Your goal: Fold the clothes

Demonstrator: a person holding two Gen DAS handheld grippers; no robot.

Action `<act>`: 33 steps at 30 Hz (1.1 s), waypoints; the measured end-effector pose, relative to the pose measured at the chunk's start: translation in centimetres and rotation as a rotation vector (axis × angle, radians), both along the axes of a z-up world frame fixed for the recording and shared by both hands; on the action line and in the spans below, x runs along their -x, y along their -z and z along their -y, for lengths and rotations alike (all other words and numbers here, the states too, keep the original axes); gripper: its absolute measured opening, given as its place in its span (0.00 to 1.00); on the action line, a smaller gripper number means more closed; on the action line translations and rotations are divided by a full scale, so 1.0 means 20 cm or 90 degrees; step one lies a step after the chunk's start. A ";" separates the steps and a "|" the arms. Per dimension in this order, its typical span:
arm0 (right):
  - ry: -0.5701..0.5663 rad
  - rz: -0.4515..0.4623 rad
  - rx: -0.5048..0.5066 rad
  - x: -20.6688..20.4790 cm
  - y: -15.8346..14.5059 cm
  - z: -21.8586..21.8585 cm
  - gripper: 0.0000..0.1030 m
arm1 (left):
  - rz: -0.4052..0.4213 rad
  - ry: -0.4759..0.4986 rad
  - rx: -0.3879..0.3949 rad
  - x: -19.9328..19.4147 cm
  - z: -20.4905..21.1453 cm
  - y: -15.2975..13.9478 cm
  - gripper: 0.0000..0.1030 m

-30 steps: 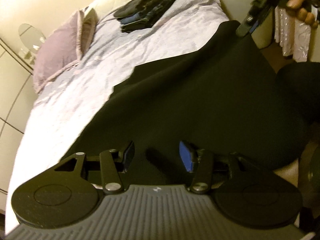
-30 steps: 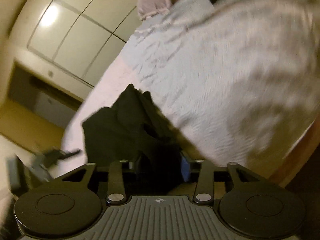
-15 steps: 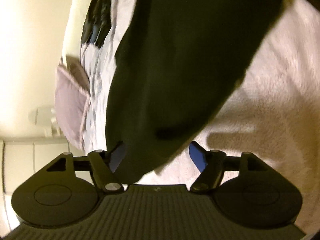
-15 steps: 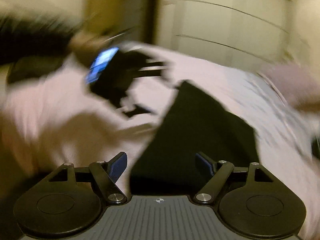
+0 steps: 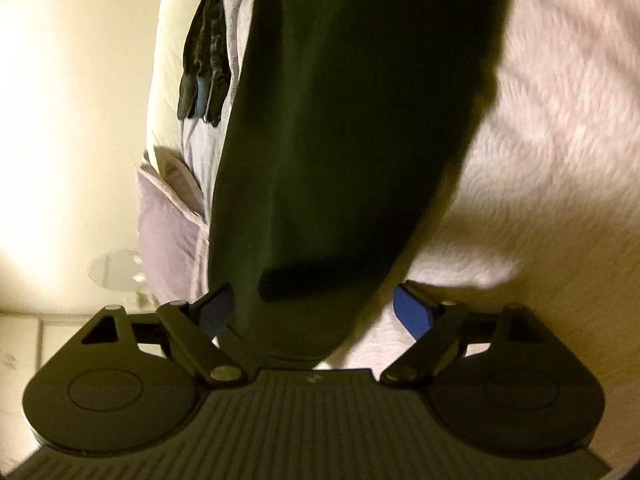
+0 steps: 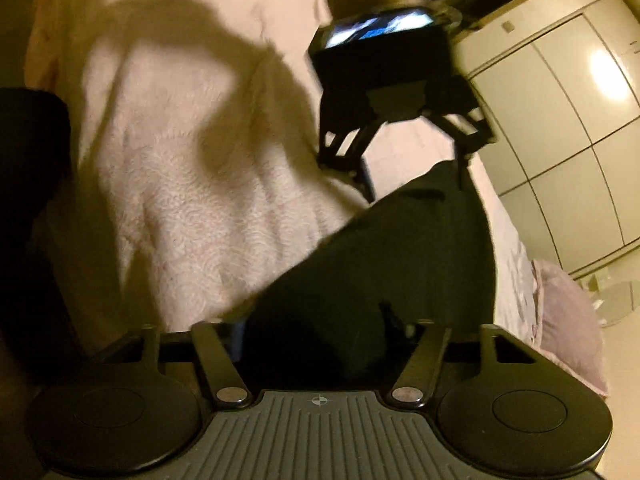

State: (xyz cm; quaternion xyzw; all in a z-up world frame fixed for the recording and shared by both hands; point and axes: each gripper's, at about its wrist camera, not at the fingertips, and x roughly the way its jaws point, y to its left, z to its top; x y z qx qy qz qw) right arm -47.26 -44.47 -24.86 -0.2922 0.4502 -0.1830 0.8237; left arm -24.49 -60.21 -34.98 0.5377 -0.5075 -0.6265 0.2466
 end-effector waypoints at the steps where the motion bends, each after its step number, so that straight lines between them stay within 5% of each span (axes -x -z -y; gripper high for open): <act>1: 0.002 0.009 -0.009 0.05 -0.04 0.01 0.50 | 0.010 0.009 0.012 0.00 0.01 0.01 0.82; 8: 0.042 0.016 -0.034 0.37 -0.22 -0.03 0.47 | 0.066 0.051 0.068 0.11 0.03 0.07 0.78; 12: 0.065 0.027 0.004 0.42 -0.12 -0.11 0.53 | 0.076 0.009 0.036 0.18 0.02 0.06 0.48; 14: 0.093 0.030 0.025 0.37 -0.06 -0.16 0.64 | 0.075 -0.012 0.020 0.19 0.02 0.04 0.42; 19: 0.138 0.005 0.085 0.23 0.15 -0.21 0.70 | 0.075 -0.040 0.008 0.19 -0.01 -0.04 0.37; 21: 0.124 0.000 0.083 0.22 0.15 -0.19 0.67 | 0.072 -0.051 0.013 0.18 -0.02 -0.09 0.35; 23: 0.104 0.008 0.064 0.24 0.10 -0.16 0.52 | 0.061 -0.069 0.015 0.17 -0.03 -0.15 0.34; 29: 0.000 0.006 0.161 0.24 -0.15 -0.03 0.45 | 0.036 -0.166 0.048 0.00 -0.13 -0.34 0.33; 33: -0.103 0.028 0.234 0.15 -0.23 0.01 0.45 | 0.034 -0.282 0.078 -0.20 -0.41 -0.44 0.33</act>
